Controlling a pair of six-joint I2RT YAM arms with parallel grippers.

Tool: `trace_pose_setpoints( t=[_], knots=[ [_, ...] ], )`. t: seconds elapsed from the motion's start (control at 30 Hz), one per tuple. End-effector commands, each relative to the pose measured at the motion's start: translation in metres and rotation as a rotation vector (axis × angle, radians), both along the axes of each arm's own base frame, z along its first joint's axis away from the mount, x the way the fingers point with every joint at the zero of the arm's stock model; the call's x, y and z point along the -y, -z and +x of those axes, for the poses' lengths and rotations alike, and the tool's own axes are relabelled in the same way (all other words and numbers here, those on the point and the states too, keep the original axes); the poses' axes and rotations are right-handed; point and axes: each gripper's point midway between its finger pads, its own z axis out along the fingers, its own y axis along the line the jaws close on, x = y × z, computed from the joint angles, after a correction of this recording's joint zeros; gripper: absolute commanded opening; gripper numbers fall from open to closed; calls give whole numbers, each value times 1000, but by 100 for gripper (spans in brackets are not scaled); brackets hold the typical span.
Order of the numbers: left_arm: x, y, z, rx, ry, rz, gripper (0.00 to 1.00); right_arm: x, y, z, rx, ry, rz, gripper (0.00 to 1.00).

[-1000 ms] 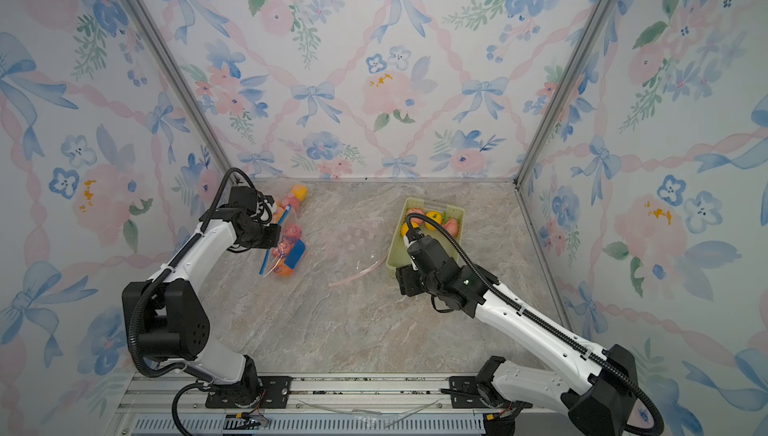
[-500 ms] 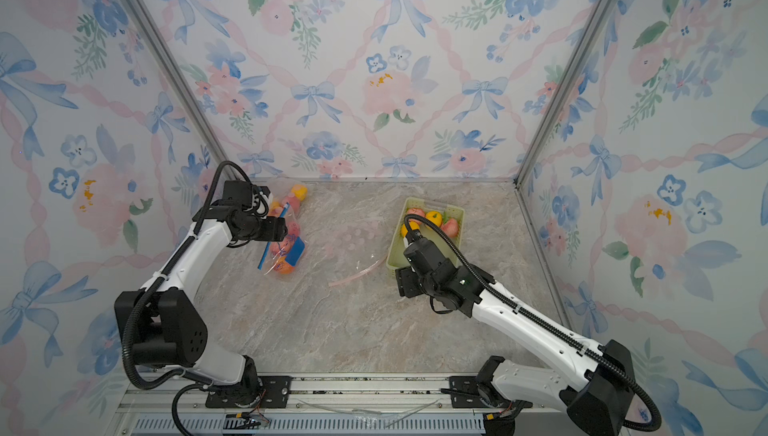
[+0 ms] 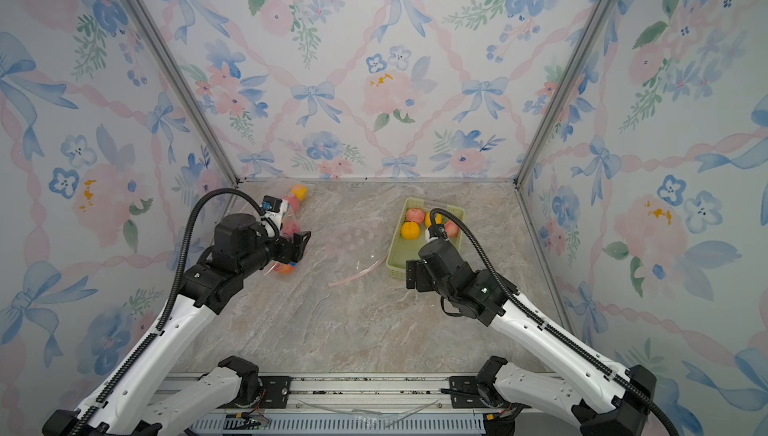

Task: Place the peach in a zip-top bag and seal the zipper
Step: Place the zipper food storage bag at the center of the board, then open the zipper of the food storage bag at the center of the board.

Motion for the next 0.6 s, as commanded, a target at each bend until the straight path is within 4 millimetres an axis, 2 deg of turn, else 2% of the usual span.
trace_pose_setpoints(
  t=[0.0,0.1,0.27,0.4,0.57],
  knots=[
    [32,24,-5,73,64,-25,78,26,4,-4,-6,102,9,100],
    [61,72,-18,19,128,31,78,39,3,-7,-8,154,26,96],
    [92,129,-23,-62,171,220,78,45,5,-10,-12,179,29,96],
    [110,163,-16,-123,197,302,77,45,8,-9,-20,187,33,96],
    [124,185,1,-126,194,353,75,44,10,-9,-24,189,36,96]
  ],
)
